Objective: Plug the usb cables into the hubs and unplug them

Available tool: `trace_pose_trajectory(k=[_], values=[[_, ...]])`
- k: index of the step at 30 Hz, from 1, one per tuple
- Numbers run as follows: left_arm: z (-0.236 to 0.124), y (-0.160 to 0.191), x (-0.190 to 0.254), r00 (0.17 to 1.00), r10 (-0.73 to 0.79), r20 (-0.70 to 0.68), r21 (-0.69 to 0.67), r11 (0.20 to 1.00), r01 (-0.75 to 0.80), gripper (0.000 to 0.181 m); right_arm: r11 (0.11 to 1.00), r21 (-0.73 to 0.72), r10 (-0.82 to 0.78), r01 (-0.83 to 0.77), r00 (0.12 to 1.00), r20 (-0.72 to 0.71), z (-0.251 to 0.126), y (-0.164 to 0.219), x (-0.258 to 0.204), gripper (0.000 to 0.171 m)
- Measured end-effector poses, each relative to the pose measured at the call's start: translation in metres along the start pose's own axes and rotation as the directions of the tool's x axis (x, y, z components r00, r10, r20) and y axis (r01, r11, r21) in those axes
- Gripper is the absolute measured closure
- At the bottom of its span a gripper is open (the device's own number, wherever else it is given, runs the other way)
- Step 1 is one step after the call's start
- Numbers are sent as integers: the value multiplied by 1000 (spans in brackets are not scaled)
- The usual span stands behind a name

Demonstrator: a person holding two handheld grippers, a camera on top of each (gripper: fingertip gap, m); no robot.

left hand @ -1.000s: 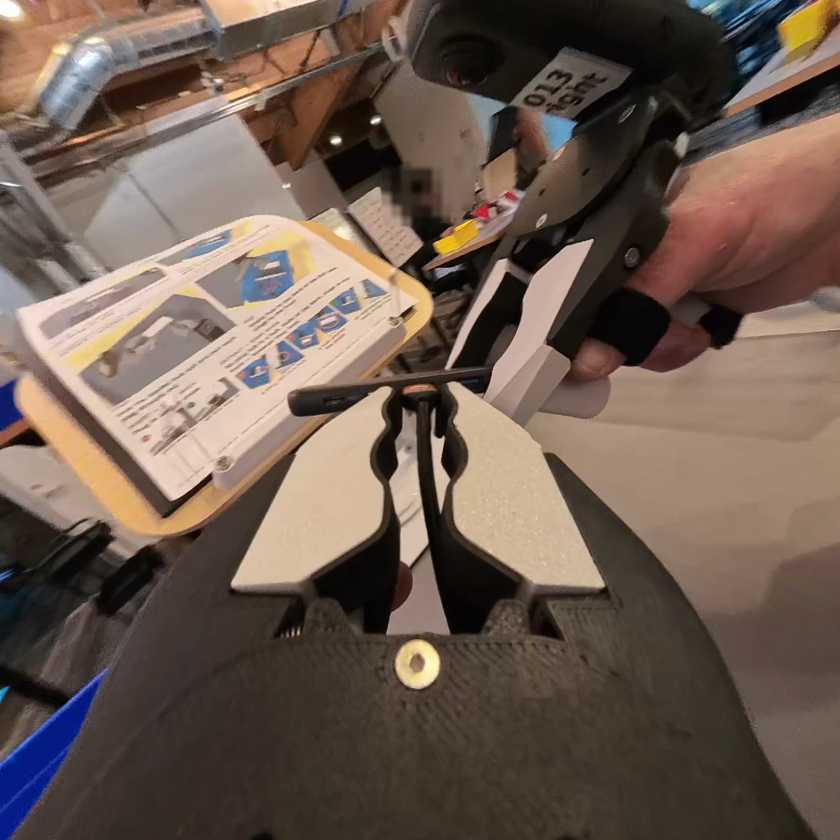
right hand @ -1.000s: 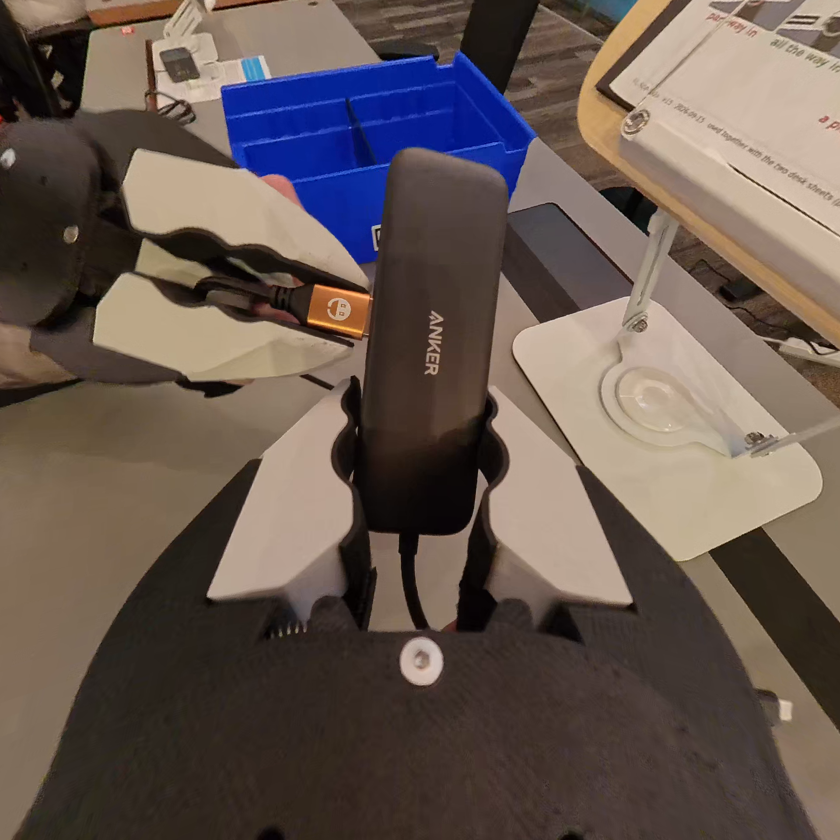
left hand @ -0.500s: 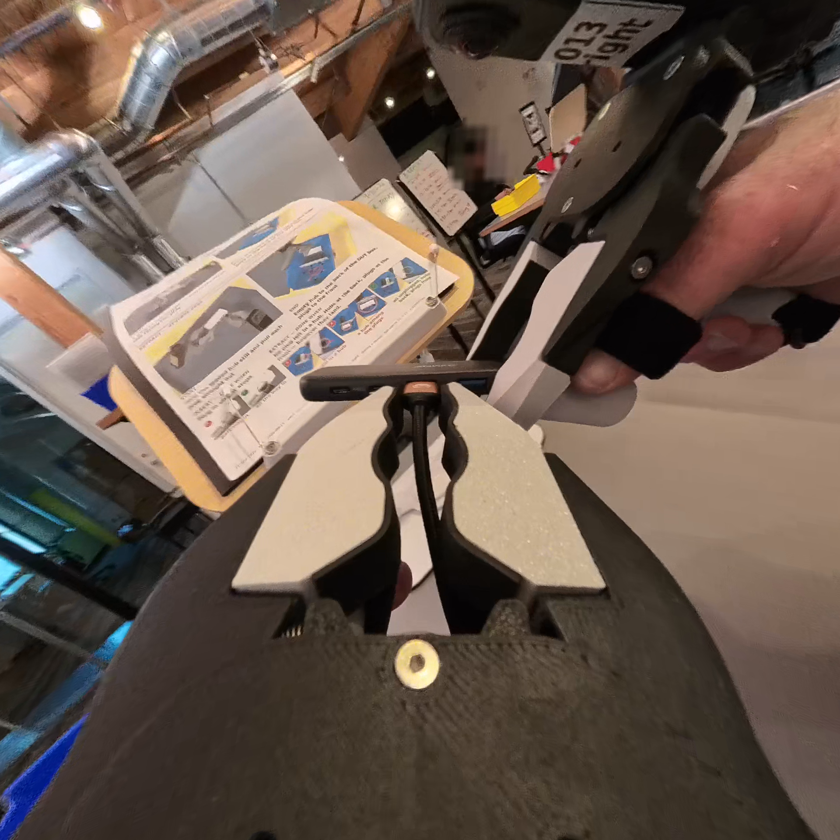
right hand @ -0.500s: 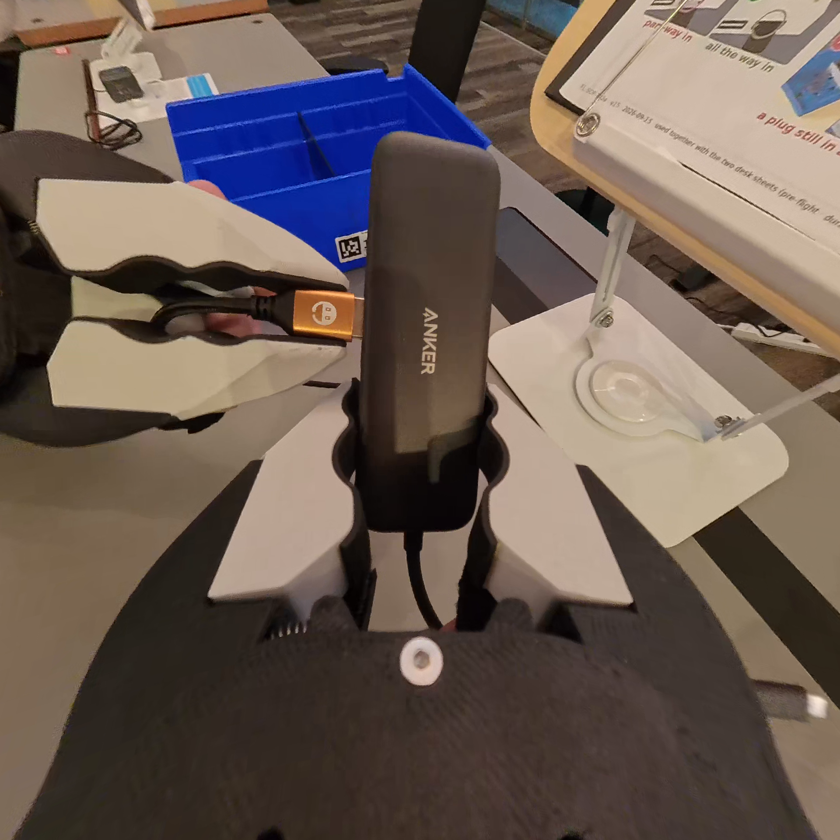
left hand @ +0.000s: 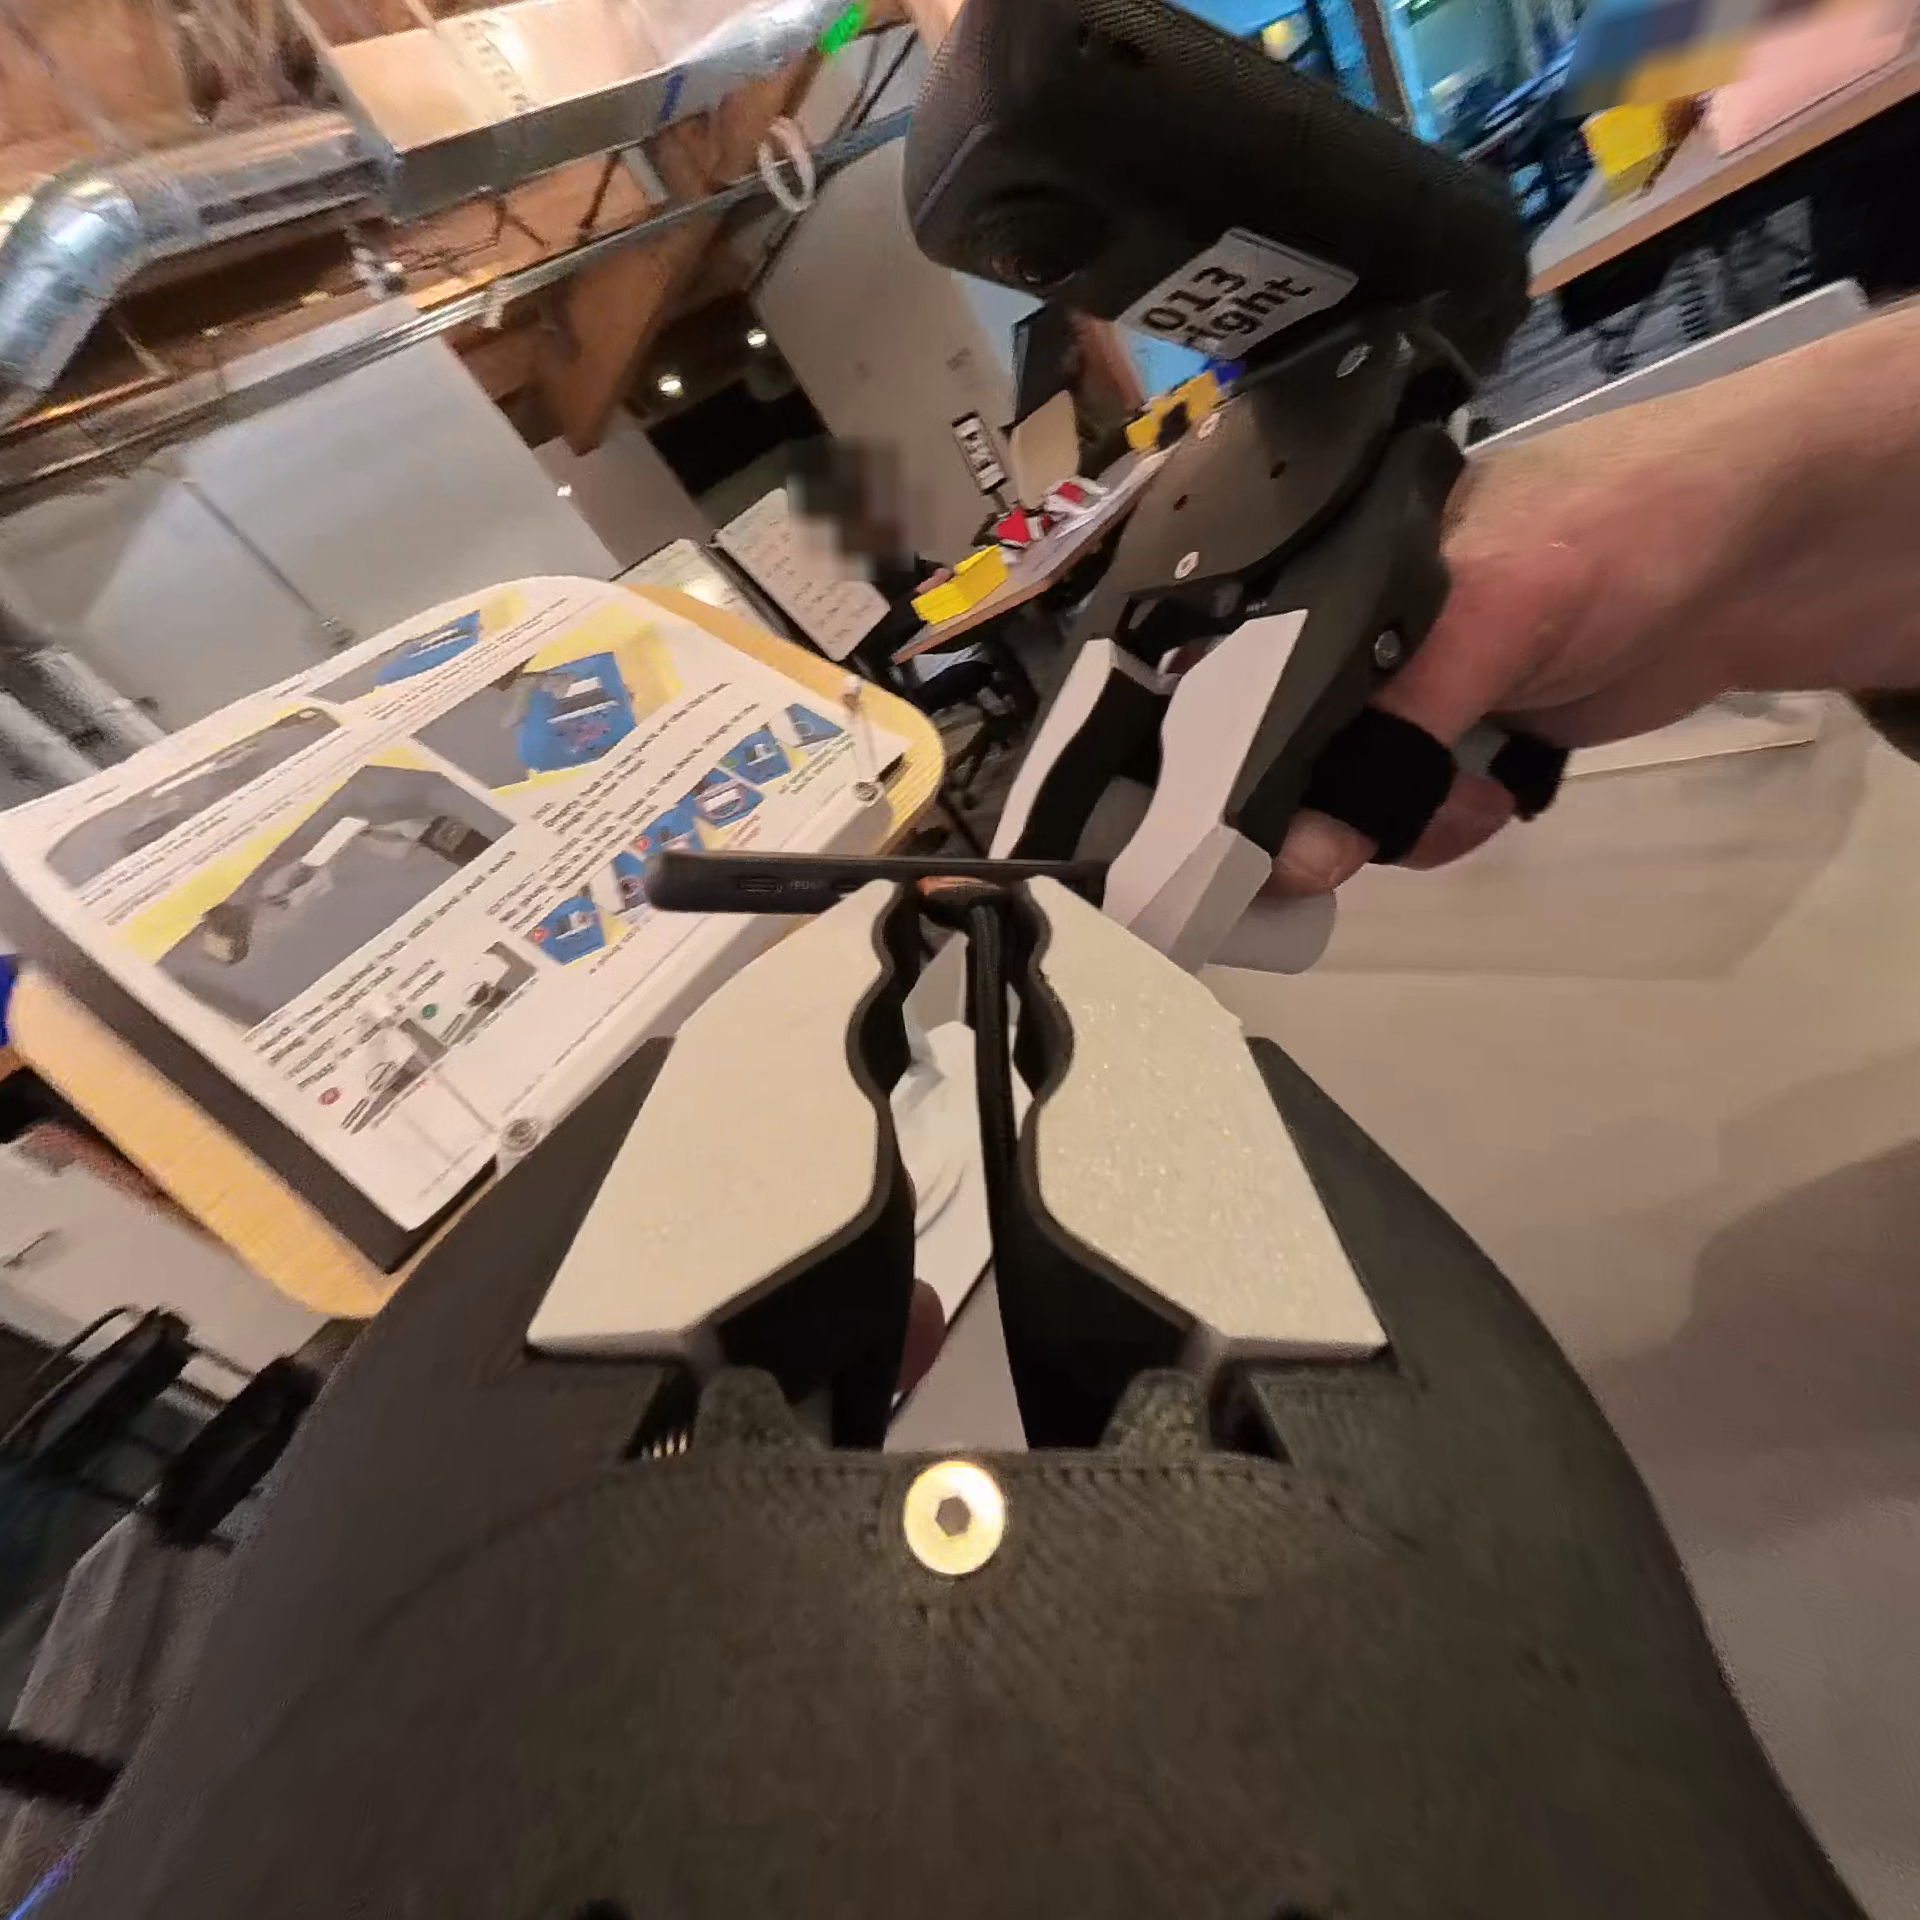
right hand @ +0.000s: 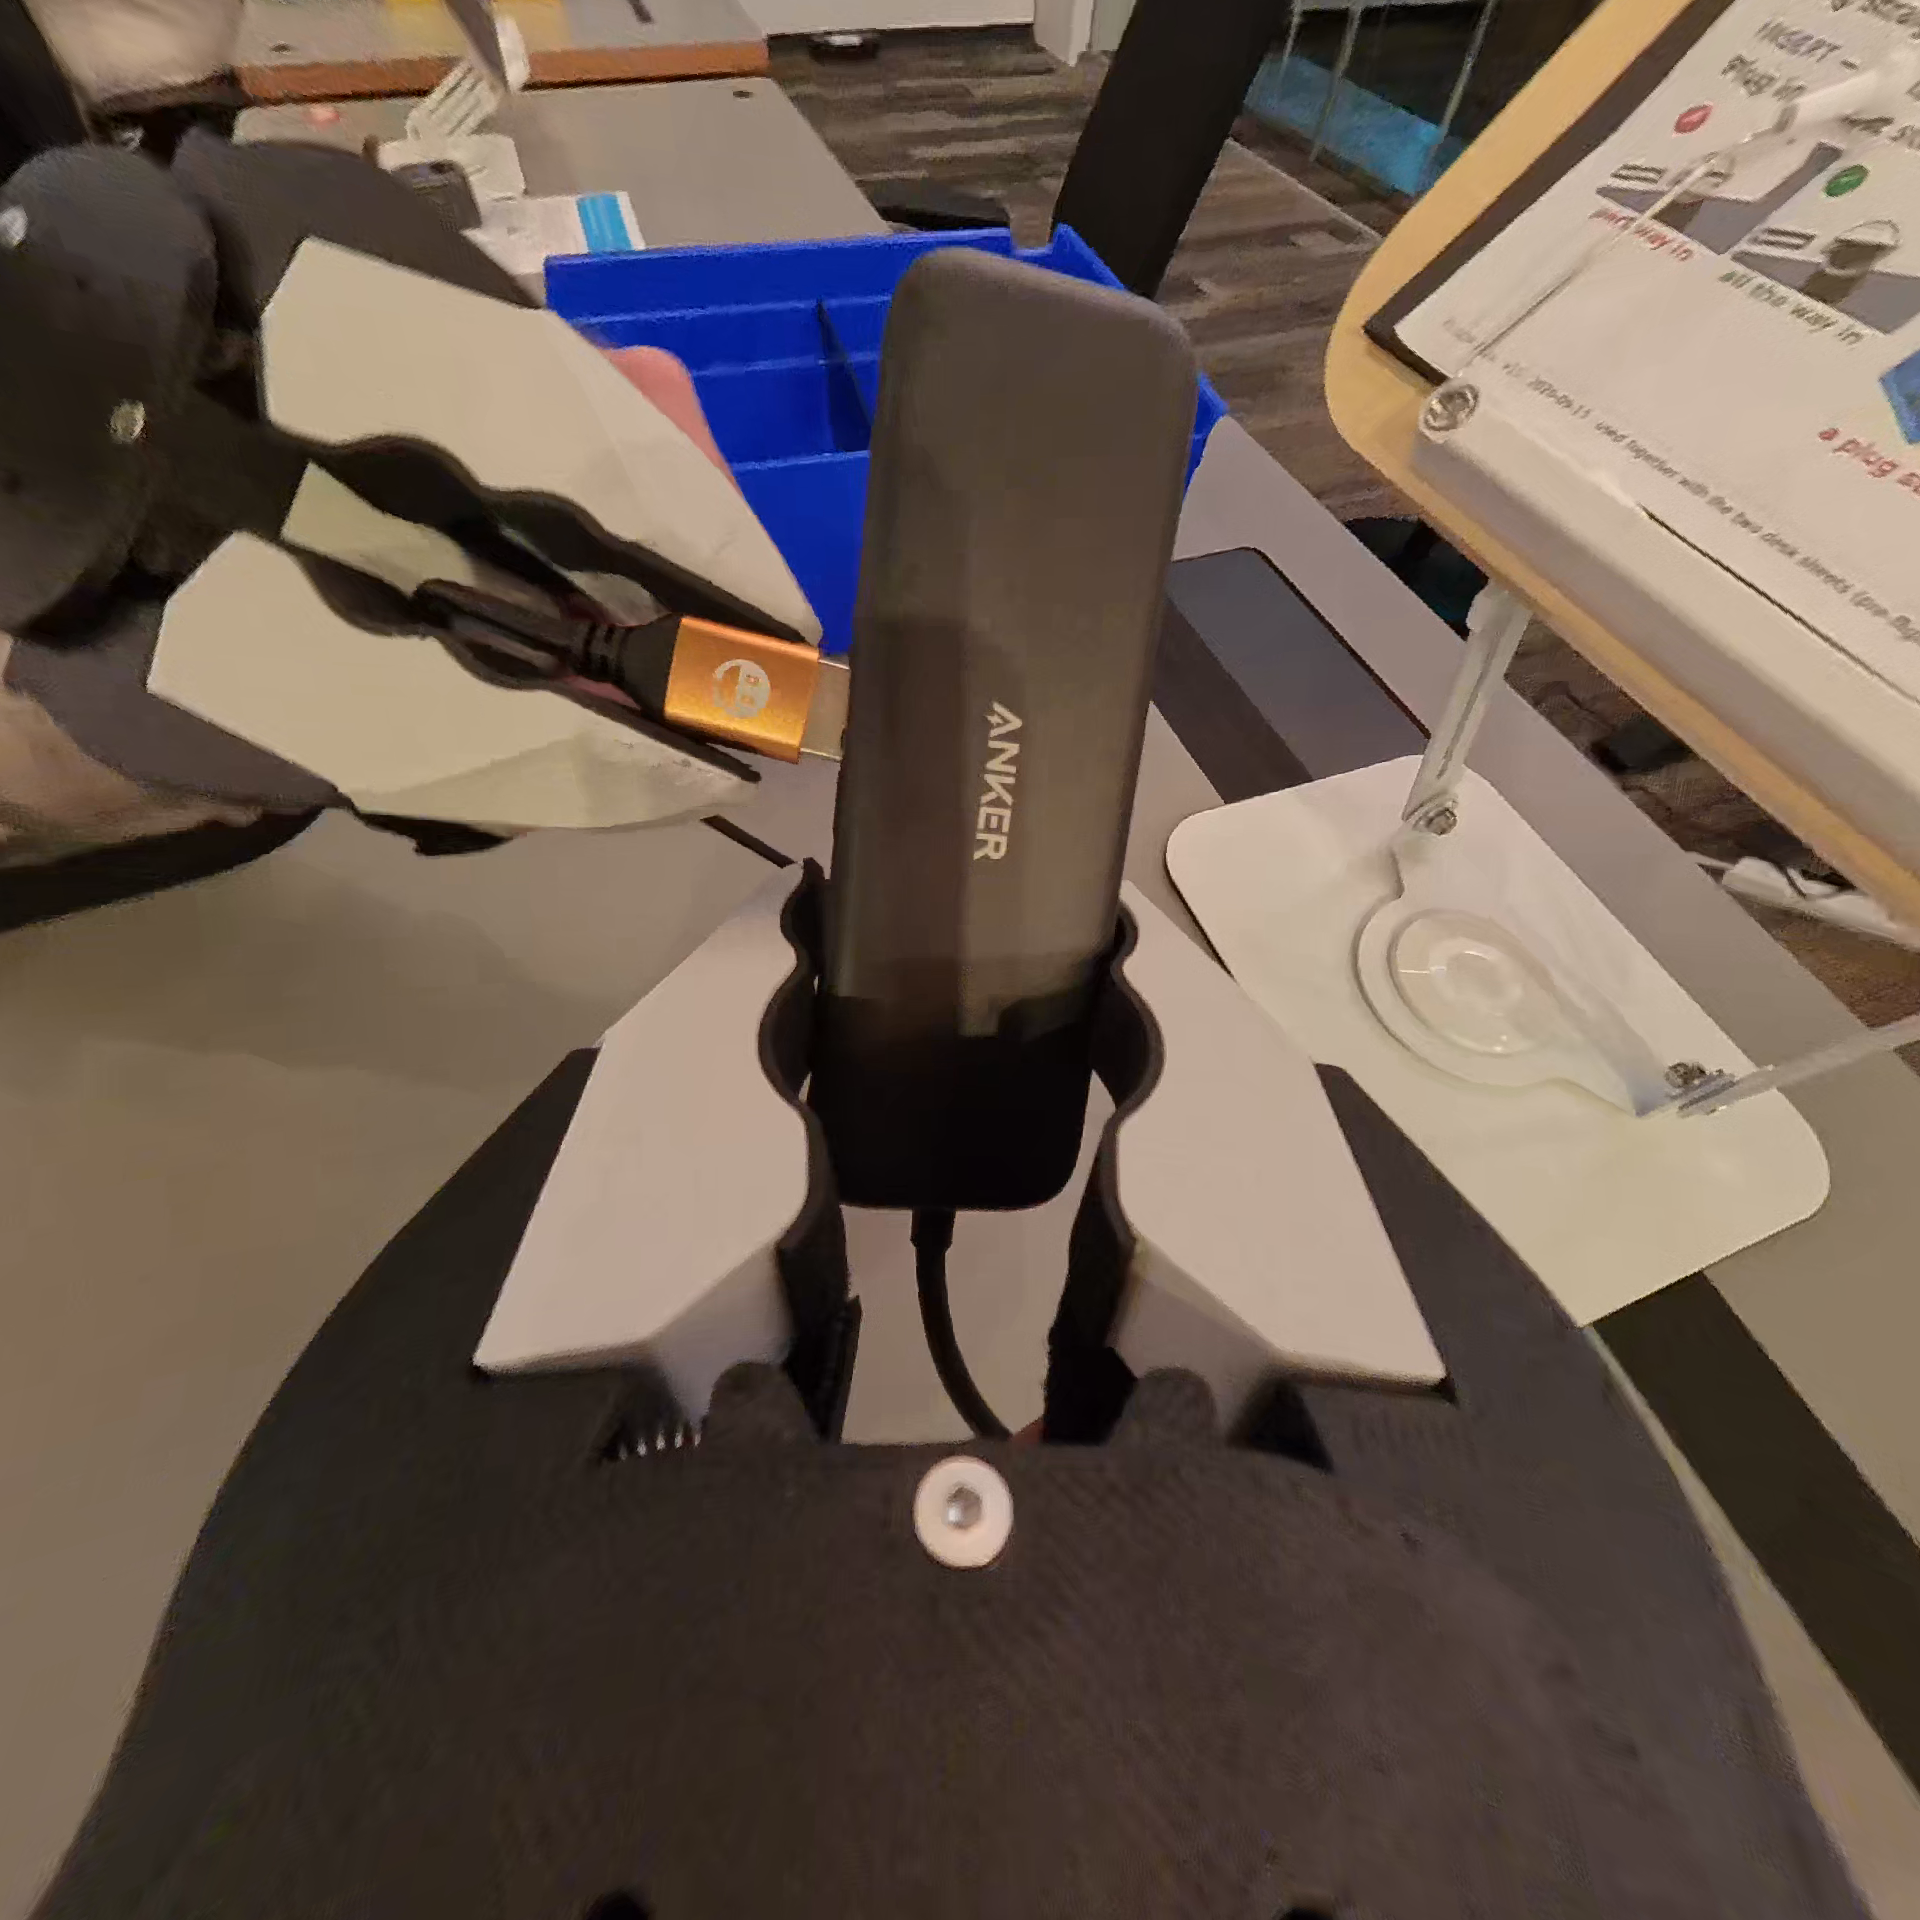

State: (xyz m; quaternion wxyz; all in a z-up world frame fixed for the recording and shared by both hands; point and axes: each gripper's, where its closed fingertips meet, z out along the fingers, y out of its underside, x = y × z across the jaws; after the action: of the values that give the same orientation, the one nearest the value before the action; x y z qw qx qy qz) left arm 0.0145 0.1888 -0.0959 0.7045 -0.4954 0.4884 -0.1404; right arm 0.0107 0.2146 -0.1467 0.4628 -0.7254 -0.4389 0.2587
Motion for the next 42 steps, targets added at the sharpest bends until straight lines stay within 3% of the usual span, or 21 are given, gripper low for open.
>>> trace_pose_trajectory(k=[5, 9, 12, 19, 25, 30, 36, 42], values=[[9, 10, -1, 960, 163, 228, -117, 983, -140, 166, 995, -15, 97, -99, 990, -102, 6, 11, 19, 123], [10, -3, 13, 920, 276, 279, -139, 959, -246, 166, 991, -2, 131, -132, 983, -128, 4, 15, 31, 123], [10, -3, 13, 933, 253, 257, -113, 966, -231, 166, 994, 20, 112, -111, 984, -135, -2, 7, 31, 123], [5, 21, -13, 970, 39, 241, -91, 996, -18, 166, 998, 44, 52, -47, 992, -118, -26, -4, 39, 123], [10, 34, -2, 975, 67, 214, -118, 992, -43, 166, 994, 20, -97, 105, 967, -237, -78, -21, 59, 123], [11, 35, 1, 976, 78, 204, -122, 991, -53, 165, 970, -24, -225, 242, 851, -475, -156, -28, 106, 122], [14, 38, 9, 980, 87, 179, -131, 989, -64, 165, 985, -91, -167, 145, 707, -687, -232, 31, 191, 122], [17, 43, 16, 982, 101, 159, -143, 987, -79, 165, 995, -104, -81, 7, 671, -737, -248, 94, 237, 122]])
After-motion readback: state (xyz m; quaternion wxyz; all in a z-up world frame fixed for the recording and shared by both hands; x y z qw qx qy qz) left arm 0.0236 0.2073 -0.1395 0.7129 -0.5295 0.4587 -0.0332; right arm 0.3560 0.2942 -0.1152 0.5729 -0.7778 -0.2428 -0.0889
